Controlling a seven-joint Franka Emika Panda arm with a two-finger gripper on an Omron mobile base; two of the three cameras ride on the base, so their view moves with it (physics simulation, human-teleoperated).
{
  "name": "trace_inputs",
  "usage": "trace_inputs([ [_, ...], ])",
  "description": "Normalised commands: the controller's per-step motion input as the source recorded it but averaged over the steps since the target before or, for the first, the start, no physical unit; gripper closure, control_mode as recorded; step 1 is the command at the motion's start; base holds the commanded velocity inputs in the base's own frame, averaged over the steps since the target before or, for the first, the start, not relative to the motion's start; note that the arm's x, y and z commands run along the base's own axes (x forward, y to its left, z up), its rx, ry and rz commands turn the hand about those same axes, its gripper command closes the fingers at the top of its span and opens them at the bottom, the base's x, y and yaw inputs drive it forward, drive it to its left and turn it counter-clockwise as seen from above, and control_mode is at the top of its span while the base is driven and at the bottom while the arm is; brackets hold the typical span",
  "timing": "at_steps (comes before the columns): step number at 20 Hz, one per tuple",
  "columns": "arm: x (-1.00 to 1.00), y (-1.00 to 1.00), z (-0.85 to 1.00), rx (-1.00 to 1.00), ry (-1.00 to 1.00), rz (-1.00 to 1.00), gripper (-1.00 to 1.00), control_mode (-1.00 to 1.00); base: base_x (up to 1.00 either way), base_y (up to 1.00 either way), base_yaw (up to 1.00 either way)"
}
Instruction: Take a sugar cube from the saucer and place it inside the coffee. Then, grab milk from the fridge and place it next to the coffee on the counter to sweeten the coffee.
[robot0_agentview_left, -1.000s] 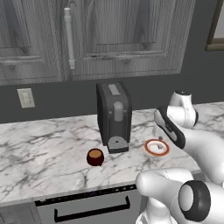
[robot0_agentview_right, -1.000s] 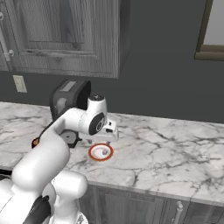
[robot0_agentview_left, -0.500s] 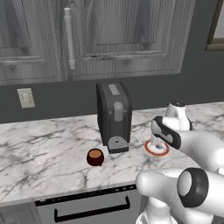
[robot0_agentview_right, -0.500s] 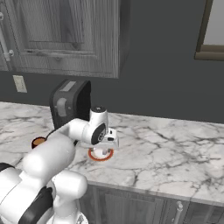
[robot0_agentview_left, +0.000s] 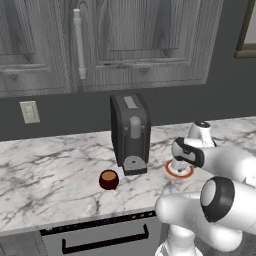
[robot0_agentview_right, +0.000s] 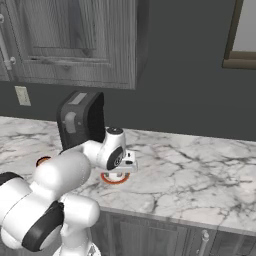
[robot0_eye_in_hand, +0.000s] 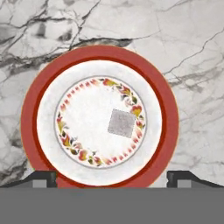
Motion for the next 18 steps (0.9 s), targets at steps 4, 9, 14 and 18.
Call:
trace_inputs([
  [4, 0.21, -0.01, -0.18, 0.0, 0.0, 0.02, -1.0, -1.0, 0.0, 0.0, 0.0],
  [9, 0.24, 0.0, -0.13, 0.0, 0.0, 0.0, -1.0, -1.0, 0.0, 0.0, 0.0],
  [14, 0.2, 0.0, -0.16, 0.0, 0.0, 0.0, -1.0, -1.0, 0.0, 0.0, 0.0],
  [18, 0.08, 0.0, -0.19, 0.0, 0.0, 0.0, 1.0, -1.0, 0.0, 0.0, 0.0],
])
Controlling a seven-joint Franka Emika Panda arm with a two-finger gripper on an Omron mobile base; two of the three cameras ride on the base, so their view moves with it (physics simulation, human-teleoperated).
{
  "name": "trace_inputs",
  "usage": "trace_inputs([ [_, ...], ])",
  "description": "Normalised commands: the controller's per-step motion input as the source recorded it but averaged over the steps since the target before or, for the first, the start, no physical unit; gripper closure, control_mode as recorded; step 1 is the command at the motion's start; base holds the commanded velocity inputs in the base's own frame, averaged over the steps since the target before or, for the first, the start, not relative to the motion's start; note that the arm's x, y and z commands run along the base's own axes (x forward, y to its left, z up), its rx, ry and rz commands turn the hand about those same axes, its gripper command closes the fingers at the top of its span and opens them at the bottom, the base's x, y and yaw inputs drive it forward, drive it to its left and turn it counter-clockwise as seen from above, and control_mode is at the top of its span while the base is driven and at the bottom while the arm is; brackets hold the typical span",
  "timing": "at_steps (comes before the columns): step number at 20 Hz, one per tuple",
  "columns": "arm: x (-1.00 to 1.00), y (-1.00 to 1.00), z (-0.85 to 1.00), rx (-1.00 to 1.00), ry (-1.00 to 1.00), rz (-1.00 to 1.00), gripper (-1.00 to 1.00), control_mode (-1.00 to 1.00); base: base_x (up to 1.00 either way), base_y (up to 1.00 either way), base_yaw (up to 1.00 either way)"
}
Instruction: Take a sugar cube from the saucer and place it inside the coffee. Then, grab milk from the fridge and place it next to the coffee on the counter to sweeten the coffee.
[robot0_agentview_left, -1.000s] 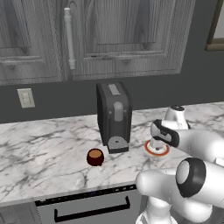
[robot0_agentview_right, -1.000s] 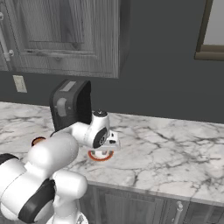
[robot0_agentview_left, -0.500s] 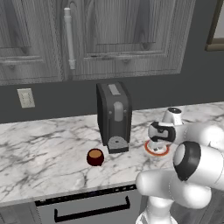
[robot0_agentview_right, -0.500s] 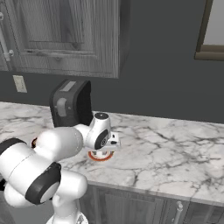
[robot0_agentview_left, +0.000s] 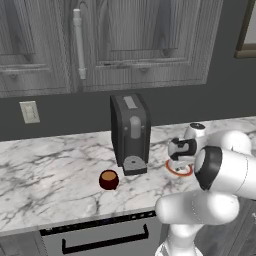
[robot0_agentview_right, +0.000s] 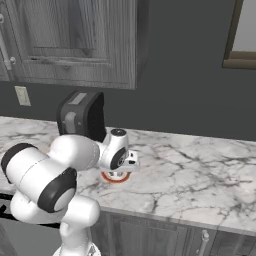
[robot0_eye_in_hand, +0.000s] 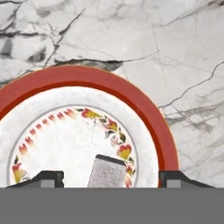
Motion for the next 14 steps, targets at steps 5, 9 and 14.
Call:
trace_inputs([
  [5, 0.0, 0.0, -0.16, 0.0, 0.0, 0.0, 1.0, -1.0, 0.0, 0.0, 0.0],
  [9, -0.1, 0.18, -0.31, -0.02, 0.0, 0.0, 1.0, -1.0, 0.0, 0.0, 0.0],
  [14, -0.21, 0.3, -0.22, -0.03, 0.0, 0.0, 1.0, -1.0, 0.0, 0.0, 0.0],
])
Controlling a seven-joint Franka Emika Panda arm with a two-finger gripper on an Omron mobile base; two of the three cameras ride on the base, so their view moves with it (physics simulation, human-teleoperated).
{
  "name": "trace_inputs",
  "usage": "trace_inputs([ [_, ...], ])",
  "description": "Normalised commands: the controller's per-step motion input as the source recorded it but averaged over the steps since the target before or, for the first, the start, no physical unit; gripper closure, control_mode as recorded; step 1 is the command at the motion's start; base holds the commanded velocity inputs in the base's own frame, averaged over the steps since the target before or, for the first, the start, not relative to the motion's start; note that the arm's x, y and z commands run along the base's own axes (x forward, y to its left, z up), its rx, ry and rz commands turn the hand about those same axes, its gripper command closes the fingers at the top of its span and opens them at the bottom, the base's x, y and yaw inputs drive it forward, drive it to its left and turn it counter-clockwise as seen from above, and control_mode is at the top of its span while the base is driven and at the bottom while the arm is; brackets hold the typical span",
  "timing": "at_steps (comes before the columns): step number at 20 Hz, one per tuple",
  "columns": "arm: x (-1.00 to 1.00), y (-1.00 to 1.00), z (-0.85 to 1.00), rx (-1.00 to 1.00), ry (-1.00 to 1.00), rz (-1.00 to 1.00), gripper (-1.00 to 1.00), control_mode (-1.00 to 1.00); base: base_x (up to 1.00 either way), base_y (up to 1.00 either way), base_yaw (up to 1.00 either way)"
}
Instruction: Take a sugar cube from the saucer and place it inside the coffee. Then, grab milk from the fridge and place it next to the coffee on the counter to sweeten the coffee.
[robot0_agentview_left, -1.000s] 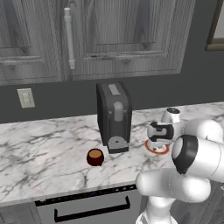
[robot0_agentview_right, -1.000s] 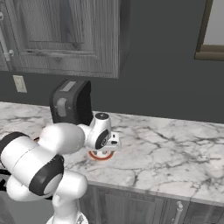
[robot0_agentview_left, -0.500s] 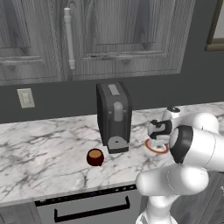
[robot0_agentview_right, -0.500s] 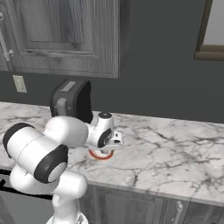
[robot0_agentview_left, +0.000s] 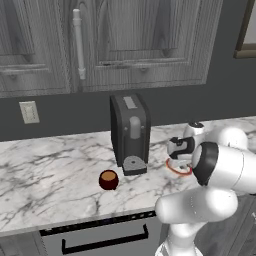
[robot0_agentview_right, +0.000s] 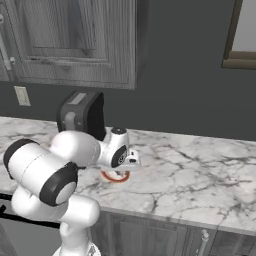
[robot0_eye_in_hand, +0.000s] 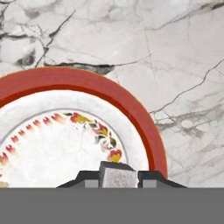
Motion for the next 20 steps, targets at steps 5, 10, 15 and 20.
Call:
trace_inputs([
  [5, -0.37, 0.32, 0.0, -0.01, 0.0, 0.0, 1.0, -1.0, 0.0, 0.0, 0.0],
  [10, -0.36, 0.05, 0.25, 0.0, -0.03, 0.0, 1.0, -1.0, 0.0, 0.0, 0.0],
  [15, -0.59, 0.05, 0.78, 0.0, -0.06, 0.0, 1.0, -1.0, 0.0, 0.0, 0.0],
  [20, -0.68, 0.41, 0.61, 0.0, -0.18, 0.0, 1.0, -1.0, 0.0, 0.0, 0.0],
])
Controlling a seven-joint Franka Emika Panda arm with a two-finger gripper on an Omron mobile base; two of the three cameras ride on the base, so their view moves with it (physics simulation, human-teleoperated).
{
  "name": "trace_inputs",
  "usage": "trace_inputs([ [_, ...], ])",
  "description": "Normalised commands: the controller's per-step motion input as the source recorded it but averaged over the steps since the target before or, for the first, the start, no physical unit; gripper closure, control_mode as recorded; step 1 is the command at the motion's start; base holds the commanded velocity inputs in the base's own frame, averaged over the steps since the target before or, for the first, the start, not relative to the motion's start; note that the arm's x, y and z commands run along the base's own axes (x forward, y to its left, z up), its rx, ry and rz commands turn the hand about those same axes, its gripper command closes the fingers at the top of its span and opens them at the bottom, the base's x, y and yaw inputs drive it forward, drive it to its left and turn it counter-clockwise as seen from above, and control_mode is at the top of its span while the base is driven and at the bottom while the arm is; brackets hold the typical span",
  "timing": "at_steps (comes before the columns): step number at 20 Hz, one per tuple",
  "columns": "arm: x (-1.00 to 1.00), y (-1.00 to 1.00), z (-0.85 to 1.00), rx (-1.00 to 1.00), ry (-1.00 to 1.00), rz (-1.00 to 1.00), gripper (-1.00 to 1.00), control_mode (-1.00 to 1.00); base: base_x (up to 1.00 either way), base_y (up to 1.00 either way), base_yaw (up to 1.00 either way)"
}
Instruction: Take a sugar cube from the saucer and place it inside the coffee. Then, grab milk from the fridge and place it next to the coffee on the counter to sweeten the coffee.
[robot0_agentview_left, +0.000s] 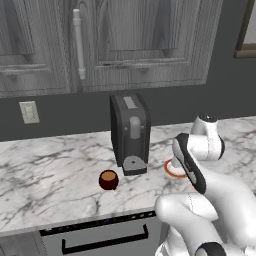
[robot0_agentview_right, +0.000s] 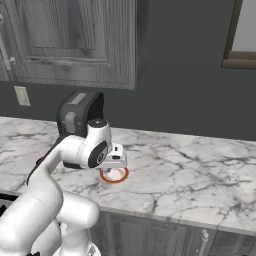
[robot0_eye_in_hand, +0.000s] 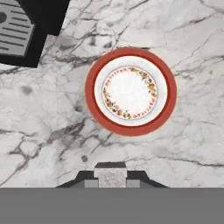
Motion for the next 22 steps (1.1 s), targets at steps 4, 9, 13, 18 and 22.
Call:
trace_inputs([
  [4, -0.46, 0.54, 0.59, 0.0, -0.2, 0.0, 1.0, -1.0, 0.0, 0.0, 0.0],
  [9, -0.22, 0.69, 0.44, 0.0, -0.08, -0.01, 1.0, -1.0, 0.0, 0.0, 0.0],
  [13, 0.0, 0.8, 0.34, 0.0, 0.0, 0.0, 1.0, -1.0, 0.0, 0.0, 0.0],
  [18, 0.0, 0.88, 0.05, -0.04, 0.0, 0.0, 1.0, -1.0, 0.0, 0.0, 0.0],
  [22, 0.05, 0.83, -0.08, -0.09, 0.03, 0.0, 1.0, -1.0, 0.0, 0.0, 0.0],
])
